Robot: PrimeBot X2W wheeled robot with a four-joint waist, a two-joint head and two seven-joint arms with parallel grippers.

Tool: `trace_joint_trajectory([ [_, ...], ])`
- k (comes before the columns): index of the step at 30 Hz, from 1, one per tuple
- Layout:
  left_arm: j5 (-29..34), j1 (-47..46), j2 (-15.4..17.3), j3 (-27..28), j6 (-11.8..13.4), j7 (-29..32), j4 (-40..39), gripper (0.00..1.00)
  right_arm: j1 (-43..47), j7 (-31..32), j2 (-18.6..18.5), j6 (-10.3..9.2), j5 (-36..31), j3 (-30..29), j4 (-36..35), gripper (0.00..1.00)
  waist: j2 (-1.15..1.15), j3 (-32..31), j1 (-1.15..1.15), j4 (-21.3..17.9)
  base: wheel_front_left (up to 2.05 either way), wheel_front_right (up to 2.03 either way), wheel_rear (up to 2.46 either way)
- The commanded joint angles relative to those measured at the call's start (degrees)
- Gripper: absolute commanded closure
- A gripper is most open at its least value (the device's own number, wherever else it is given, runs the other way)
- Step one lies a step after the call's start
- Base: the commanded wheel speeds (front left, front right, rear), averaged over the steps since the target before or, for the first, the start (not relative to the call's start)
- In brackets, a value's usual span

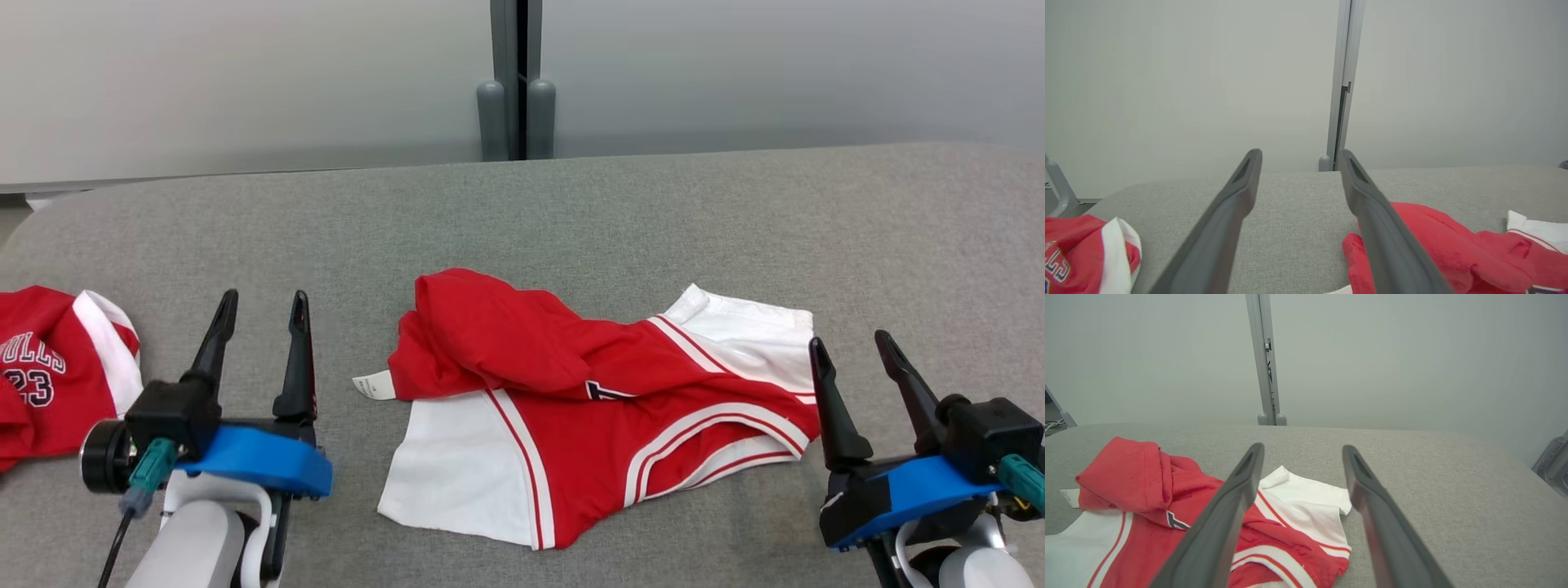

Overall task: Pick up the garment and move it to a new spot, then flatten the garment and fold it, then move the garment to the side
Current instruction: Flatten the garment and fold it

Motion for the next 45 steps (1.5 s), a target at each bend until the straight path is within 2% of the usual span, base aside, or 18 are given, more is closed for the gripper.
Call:
trace_joint_trajectory([
  [1,0.6,2.2,0.5,0.6,0.3,-0.1,-1.9,0.0,0.9,0.3,-0.2,0.01,-0.3,-0.1,-0.2,0.0,0.01,-0.7,0.01,0.2,0.0,0.0,0.0],
  [5,1.4,8.7,2.1,0.8,0.7,-0.1,-7.5,0.0,2.8,1.2,-0.4,0.01,-0.3,0.3,-0.3,0.0,0.01,-3.1,0.01,0.5,0.0,0.0,0.0],
  [14,0.7,15.5,3.6,0.1,2.1,2.2,-11.9,0.0,6.0,2.6,-0.3,0.01,0.4,0.3,-1.0,0.0,0.01,-6.1,0.01,0.2,0.0,0.0,0.0],
  [39,0.2,15.8,4.4,-0.5,3.4,3.2,-13.5,0.0,6.2,3.1,-0.2,0.01,0.4,0.5,-2.1,0.0,0.01,-5.5,0.01,0.2,0.0,0.0,0.0],
  [45,0.4,14.4,4.4,-0.7,3.3,3.3,-14.0,0.0,5.9,3.6,-0.6,0.01,0.2,3.2,-1.0,0.0,0.01,-4.0,0.01,0.7,0.0,0.0,0.0],
])
